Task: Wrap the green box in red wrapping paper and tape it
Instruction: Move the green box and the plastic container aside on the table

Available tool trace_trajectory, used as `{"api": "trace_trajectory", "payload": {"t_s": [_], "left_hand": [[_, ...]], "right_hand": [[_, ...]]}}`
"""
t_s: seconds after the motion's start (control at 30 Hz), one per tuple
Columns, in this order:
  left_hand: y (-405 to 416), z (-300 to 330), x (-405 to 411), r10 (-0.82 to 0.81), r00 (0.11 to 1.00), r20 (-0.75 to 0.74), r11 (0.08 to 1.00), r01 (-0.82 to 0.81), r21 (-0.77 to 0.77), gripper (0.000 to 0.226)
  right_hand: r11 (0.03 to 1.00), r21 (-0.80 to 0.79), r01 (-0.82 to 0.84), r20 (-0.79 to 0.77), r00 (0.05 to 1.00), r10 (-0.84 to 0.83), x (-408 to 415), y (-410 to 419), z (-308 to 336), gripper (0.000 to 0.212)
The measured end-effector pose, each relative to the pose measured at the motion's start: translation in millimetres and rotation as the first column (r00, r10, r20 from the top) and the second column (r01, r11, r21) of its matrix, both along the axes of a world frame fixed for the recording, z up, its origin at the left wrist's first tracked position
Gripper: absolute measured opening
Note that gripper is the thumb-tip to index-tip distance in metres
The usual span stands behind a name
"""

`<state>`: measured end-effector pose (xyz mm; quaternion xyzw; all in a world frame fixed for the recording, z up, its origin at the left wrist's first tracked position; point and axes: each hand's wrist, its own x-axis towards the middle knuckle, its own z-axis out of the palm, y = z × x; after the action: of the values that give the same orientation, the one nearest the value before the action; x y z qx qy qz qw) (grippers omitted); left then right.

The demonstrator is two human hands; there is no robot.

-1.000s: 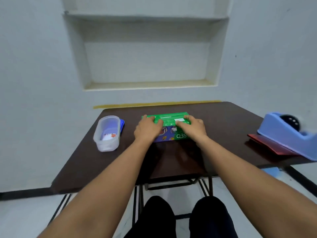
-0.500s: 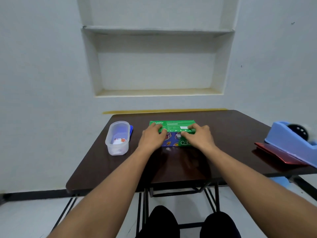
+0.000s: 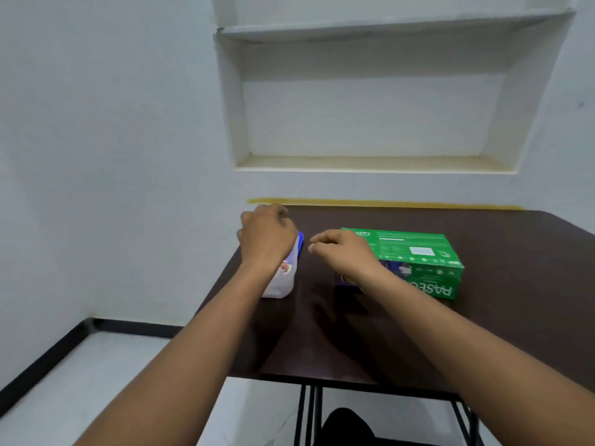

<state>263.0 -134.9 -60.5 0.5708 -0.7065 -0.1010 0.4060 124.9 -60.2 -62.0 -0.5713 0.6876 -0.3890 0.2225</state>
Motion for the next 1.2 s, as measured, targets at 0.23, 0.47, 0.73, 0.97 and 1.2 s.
{"api": "trace_trajectory", "payload": {"t_s": [0.23, 0.47, 0.73, 0.97, 1.2], "left_hand": [[-56.9, -21.8, 43.4, 0.028, 0.917, -0.398, 0.764, 0.237, 0.601, 0.047], [-100.3, -33.8, 19.7, 0.039, 0.969, -0.243, 0.774, 0.124, 0.621, 0.050], [-146.3, -20.4, 11.0, 0.069, 0.969, -0.238, 0.775, 0.098, 0.624, 0.047], [-154.5, -5.4, 1.0, -0.031, 0.999, -0.035, 0.974, 0.038, 0.223, 0.040], [-89.6, 23.9, -68.5, -0.600, 0.798, -0.054, 0.781, 0.599, 0.176, 0.027]], "right_hand": [[0.954, 0.299, -0.013, 0.075, 0.997, -0.010, 36.2, -77.3, -13.1, 0.033], [0.940, 0.299, 0.164, 0.171, 0.960, -0.222, 43.1, -122.6, -28.9, 0.042], [0.939, 0.331, 0.097, 0.151, 0.976, -0.154, 39.7, -173.5, -14.4, 0.041], [0.979, 0.201, 0.036, -0.153, 0.988, -0.005, 22.5, -144.3, 13.4, 0.026], [0.924, 0.253, 0.287, -0.643, 0.763, -0.061, -25.3, -21.1, 57.5, 0.033]]}}
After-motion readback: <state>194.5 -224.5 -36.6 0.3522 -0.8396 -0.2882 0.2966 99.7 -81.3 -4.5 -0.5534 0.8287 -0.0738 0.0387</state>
